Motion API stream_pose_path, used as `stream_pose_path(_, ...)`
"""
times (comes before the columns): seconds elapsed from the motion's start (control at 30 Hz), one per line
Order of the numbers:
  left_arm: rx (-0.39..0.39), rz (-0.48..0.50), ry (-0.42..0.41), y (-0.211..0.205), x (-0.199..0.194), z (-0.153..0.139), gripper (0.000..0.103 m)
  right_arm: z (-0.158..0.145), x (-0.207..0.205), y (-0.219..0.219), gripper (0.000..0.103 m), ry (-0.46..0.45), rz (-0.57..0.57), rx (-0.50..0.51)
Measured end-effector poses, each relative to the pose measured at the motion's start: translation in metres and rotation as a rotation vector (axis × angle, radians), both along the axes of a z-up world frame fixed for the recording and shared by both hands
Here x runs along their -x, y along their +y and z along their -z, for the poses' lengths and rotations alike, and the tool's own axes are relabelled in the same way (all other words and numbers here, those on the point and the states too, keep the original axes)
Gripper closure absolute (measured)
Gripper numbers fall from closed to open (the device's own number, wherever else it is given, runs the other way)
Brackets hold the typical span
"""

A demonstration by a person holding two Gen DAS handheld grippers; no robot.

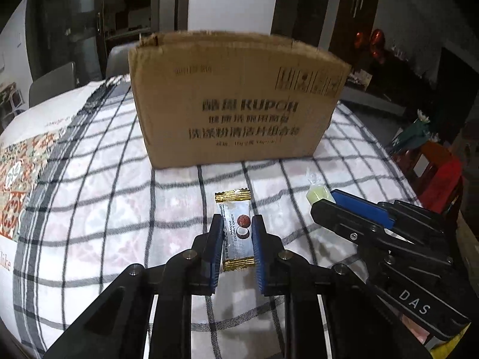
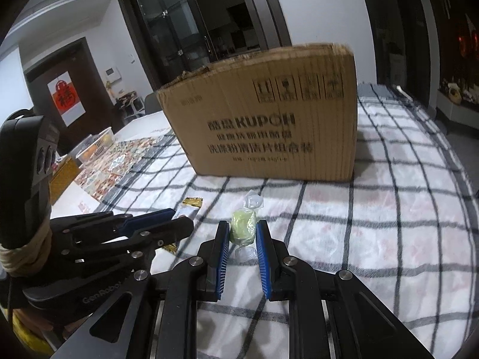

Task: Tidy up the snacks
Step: 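Carry both candies over the box and open both tools to drop them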

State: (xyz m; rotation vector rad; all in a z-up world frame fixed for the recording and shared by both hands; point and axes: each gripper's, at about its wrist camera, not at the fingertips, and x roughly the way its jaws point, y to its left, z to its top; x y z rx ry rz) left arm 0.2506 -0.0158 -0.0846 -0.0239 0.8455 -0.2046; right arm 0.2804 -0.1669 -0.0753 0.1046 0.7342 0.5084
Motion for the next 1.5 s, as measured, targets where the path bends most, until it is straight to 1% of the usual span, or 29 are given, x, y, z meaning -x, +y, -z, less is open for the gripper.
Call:
stream_pose_path(0.23, 0.024, 0.023, -0.080, 0.008, 0.006, -0.031, 0.083, -0.031, 0.004, 0.005, 0.083, -0.060, 0.014, 0.008)
stream_pose_path(0.4, 0.054, 0.035, -0.136, 0.017, 0.008, -0.056, 0.083, -0.052, 0.002, 0.006, 0.083, -0.108, 0.023, 0.003)
stream_pose_path(0.5, 0.046, 0.042, -0.189, 0.019, 0.007, -0.072, 0.083, -0.063, -0.001, 0.008, 0.083, -0.135, 0.030, 0.008)
stream_pose_path(0.73, 0.035, 0.068, -0.282, 0.020, -0.007, -0.105, 0.083, -0.089, -0.014, 0.011, 0.083, -0.185, 0.048, 0.010)
stream_pose_path(0.83, 0.024, 0.071, -0.313, 0.019, -0.013, -0.115, 0.083, -0.098, -0.021, 0.012, 0.083, -0.205, 0.057, 0.014)
stream_pose_path(1.07, 0.032, 0.074, -0.336, 0.022, -0.038, -0.128, 0.083, -0.120, -0.044, 0.010, 0.083, -0.249, 0.094, 0.049)
stream_pose_path(1.23, 0.039, 0.077, -0.333, 0.024, -0.064, -0.132, 0.083, -0.132, -0.064, 0.013, 0.083, -0.273, 0.104, 0.083)
stream_pose_path(1.33, 0.050, 0.076, -0.327, 0.025, -0.080, -0.131, 0.083, -0.134, -0.076, 0.015, 0.083, -0.273, 0.108, 0.091)
stream_pose_path(1.5, 0.055, 0.083, -0.313, 0.025, -0.106, -0.126, 0.083, -0.129, -0.097, 0.014, 0.083, -0.259, 0.115, 0.098)
